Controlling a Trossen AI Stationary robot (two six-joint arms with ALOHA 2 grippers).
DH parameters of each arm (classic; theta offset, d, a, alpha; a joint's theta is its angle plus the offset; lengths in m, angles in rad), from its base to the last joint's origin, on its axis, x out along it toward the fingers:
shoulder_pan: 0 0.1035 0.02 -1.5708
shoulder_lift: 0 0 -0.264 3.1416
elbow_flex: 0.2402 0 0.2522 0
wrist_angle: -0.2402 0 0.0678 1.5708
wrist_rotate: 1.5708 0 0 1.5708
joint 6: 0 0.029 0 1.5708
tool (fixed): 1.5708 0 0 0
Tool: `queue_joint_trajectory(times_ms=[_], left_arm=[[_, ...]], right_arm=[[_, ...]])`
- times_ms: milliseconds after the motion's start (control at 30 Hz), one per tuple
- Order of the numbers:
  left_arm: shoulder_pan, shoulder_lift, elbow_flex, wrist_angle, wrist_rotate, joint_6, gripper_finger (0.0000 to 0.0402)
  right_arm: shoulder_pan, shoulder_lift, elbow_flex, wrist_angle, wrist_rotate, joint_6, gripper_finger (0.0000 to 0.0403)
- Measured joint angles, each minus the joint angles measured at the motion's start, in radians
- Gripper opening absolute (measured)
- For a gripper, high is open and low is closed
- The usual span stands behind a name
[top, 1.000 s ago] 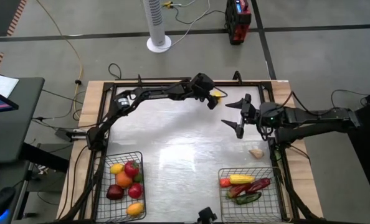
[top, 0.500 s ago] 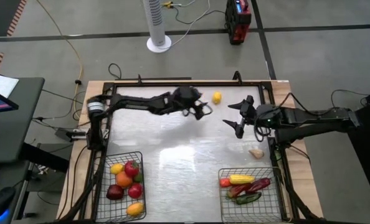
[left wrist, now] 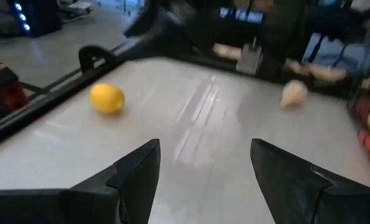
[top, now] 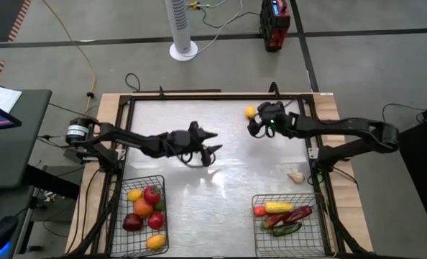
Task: Sort produce into baskets
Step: Put the lemon into the black wire basket
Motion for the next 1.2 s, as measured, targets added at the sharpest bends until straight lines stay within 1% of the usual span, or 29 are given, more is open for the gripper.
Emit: queue_joint_trajectory(times_ms=[133,233,400,600,733,900,1033,1200], left_arm=[[-0.075,-0.001,-0.027,0.027,-0.071,0.048,0.0237],[-0.120,-0.003,-0.034,0.042,-0.106,0.086,0.0237],[-0.166,-0.002,-0.034,0.041,-0.127,0.106,0.0237],[-0.182,-0.002,-0.034,0.034,-0.129,0.108,0.0237],[-0.183,-0.002,-0.034,0.029,-0.129,0.102,0.0237],[-0.183,-0.002,-0.034,0.032,-0.131,0.102,0.0237],[-0.181,-0.002,-0.034,0.034,-0.132,0.102,0.0237],[-0.181,-0.002,-0.034,0.027,-0.132,0.101,0.0237]], right_arm=[[-0.019,0.084,0.000,0.054,0.016,0.051,0.0366],[-0.006,0.133,0.000,0.082,0.073,0.061,0.0366],[0.042,0.182,-0.001,0.095,0.195,0.118,0.0366],[0.079,0.254,-0.071,0.249,0.302,0.163,0.0362],[0.066,0.301,-0.138,0.471,0.308,0.155,0.0359],[0.046,0.385,-0.183,0.717,0.301,0.074,0.0366],[0.029,0.460,-0.187,0.823,0.250,0.043,0.0382],[0.009,0.538,-0.187,0.900,0.248,0.034,0.0398]])
